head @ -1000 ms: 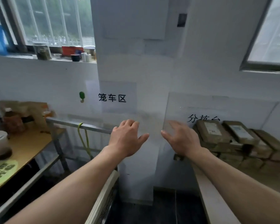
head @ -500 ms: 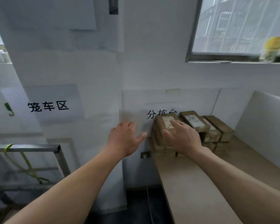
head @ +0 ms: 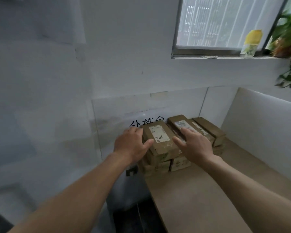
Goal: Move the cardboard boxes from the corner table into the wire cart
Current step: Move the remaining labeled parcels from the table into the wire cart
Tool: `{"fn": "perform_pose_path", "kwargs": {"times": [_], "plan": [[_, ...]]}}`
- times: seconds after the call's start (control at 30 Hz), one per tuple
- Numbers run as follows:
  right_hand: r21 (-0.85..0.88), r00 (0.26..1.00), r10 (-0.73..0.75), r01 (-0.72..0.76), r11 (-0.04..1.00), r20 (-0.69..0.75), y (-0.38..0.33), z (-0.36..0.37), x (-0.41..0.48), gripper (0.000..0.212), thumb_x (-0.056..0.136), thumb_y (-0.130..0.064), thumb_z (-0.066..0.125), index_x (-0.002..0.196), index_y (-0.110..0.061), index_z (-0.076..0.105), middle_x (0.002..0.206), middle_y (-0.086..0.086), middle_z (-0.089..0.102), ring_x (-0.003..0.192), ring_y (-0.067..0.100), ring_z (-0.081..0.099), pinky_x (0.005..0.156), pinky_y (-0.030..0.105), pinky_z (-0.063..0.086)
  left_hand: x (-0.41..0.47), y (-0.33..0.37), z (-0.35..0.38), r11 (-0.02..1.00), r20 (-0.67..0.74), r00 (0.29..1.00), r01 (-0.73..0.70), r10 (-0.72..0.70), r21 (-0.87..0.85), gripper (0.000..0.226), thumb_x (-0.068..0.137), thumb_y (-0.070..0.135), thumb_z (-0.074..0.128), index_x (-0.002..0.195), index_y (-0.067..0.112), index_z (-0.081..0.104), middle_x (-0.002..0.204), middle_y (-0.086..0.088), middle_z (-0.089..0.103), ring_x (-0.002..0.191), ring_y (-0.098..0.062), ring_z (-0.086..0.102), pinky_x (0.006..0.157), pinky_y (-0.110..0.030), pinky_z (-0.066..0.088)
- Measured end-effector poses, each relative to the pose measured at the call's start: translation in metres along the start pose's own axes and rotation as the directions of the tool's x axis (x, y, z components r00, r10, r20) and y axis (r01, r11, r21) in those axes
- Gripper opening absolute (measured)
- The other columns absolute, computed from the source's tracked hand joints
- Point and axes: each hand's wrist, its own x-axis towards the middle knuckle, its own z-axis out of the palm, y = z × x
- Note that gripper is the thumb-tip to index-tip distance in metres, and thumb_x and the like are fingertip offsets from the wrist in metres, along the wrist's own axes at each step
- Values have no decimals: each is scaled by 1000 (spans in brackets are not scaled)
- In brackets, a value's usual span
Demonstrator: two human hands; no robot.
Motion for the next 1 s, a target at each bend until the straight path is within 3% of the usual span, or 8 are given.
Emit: {"fn": "perform_pose_path", "kwargs": {"times": [0.2,0.3,0.47,0.57,0.63,0.8,1.0], "plan": [[-30,996,85,-86,996,-35,3,13,32,62,97,-64,48,142,-21,54,139,3,62,121,24,60,90,38,50,55,-17,22,997,30,996,-79,80,-18,65,95,66,42,138,18,50,138,-3,52,125,-24,50,94,-40,47],[-55,990,137,-138,989,-28,14,16,44,69,96,-65,48,149,-21,48,149,2,55,133,23,53,100,40,48,73,-17,36,995,64,994,-87,91,-51,64,94,66,43,139,20,49,136,-2,52,122,-23,51,91,-40,46],[-84,972,231,-228,970,34,38,28,67,73,94,-65,51,151,-21,44,151,0,52,136,22,50,105,45,48,99,-21,65,994,123,992,-24,37,-102,59,92,69,42,124,21,57,128,-1,55,111,-22,55,80,-36,47],[-99,956,278,-270,958,88,54,41,86,70,92,-65,55,147,-24,46,144,1,56,127,23,54,101,46,50,113,-25,86,990,169,986,36,-14,-133,54,91,70,43,115,24,58,138,-1,53,111,-22,56,77,-35,48],[-101,942,310,-298,949,127,65,50,101,69,90,-65,58,145,-25,48,141,2,57,125,24,55,100,46,50,119,-27,100,985,192,980,85,-56,-148,56,90,71,43,119,26,59,140,1,52,110,-21,57,78,-35,50],[-108,908,368,-353,929,203,94,74,141,72,83,-66,64,142,-29,50,136,1,60,119,25,58,94,45,53,136,-29,132,969,261,953,196,-152,-153,61,88,73,44,128,28,56,128,2,55,101,-19,60,83,-39,56],[-133,873,397,-374,918,283,121,99,172,90,71,-74,65,146,-32,42,137,5,57,119,30,57,95,47,53,141,-33,154,950,287,937,258,-201,-176,47,85,70,49,110,32,57,113,3,53,91,-16,55,75,-32,50]]}}
